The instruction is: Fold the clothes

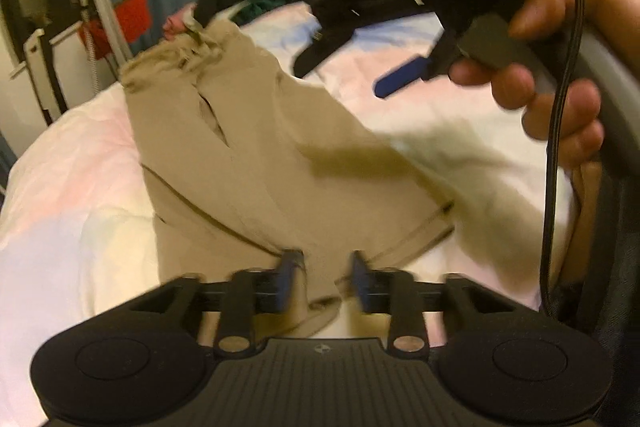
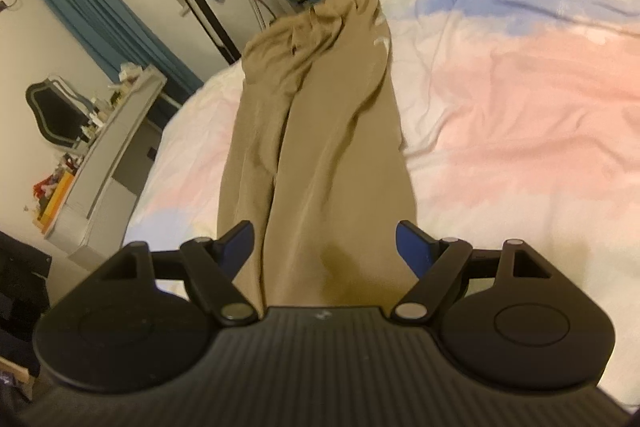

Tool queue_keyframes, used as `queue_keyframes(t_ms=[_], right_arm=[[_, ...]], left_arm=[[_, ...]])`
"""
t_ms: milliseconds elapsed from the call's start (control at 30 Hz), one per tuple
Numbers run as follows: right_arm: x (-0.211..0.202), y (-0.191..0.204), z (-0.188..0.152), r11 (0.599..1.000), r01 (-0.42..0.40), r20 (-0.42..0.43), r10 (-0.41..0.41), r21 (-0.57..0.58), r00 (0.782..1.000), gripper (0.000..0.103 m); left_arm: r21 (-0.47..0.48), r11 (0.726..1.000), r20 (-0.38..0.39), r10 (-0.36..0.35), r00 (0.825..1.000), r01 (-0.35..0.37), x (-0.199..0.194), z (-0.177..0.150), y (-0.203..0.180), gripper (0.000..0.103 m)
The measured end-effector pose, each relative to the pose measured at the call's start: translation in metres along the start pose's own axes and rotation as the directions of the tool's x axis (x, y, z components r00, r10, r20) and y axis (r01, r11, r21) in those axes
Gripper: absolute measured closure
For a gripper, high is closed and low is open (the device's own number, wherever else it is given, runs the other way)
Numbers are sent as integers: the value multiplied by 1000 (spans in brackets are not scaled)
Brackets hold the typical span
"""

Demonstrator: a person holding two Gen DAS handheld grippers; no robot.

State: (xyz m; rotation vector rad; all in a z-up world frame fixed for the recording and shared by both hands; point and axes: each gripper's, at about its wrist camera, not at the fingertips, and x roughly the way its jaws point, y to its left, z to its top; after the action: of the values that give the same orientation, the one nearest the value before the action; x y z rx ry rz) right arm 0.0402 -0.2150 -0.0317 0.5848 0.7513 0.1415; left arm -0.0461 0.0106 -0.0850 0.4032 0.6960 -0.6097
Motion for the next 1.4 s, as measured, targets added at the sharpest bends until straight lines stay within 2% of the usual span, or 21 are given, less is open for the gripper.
queue_keyframes(t_ms=[33, 100, 267, 467, 567, 633, 700, 867, 967, 1033, 1100, 1200, 1400], right_arm=[[-4, 1, 2, 1000, 2, 21, -1, -7, 1000, 23], [-11, 3, 5, 1000, 5, 64, -4, -22, 998, 23], [-28, 6, 11, 999, 3, 172, 6, -47, 985, 23], [-29, 4, 19, 998, -33, 235, 45, -54, 971, 23], [-16, 7, 29, 997, -43, 232, 56, -63, 971, 36], [-3, 8, 37, 996, -50, 224, 65, -70, 972, 52], [10, 10, 42, 995, -42, 221, 62, -92, 973, 59], [46, 14, 55, 991, -40, 194, 65, -130, 979, 64], [78, 19, 73, 987, -39, 165, 64, -154, 984, 70], [105, 24, 91, 985, -15, 156, 42, -172, 987, 78], [141, 26, 115, 990, -13, 134, 31, -140, 990, 78], [183, 30, 144, 995, -4, 137, 17, -97, 990, 77], [233, 27, 167, 998, 62, 156, -57, -28, 986, 76]], left_arm=[[-18, 1000, 17, 6, 1000, -6, -4, 2, 3, 43], [-56, 998, 51, 27, 998, -24, -10, 8, 9, 24], [-155, 983, 120, 122, 985, -102, -14, 34, 30, 14], [-279, 943, 190, 241, 952, -183, -18, 65, 55, 10], [-378, 908, 181, 266, 947, -183, -9, 74, 72, 10], [-435, 884, 172, 271, 947, -174, 0, 76, 84, 10], [-460, 870, 160, 276, 948, -176, 10, 74, 93, 10], [-491, 848, 122, 294, 948, -199, 31, 67, 109, 10], [-509, 837, 117, 298, 947, -201, 42, 63, 117, 10], [-507, 837, 115, 301, 947, -204, 49, 60, 122, 10], [-488, 847, 114, 302, 947, -211, 59, 55, 127, 10], [-495, 846, 102, 286, 953, -201, 74, 44, 135, 10], [-562, 821, 115, 197, 974, -100, 93, 35, 157, 10]])
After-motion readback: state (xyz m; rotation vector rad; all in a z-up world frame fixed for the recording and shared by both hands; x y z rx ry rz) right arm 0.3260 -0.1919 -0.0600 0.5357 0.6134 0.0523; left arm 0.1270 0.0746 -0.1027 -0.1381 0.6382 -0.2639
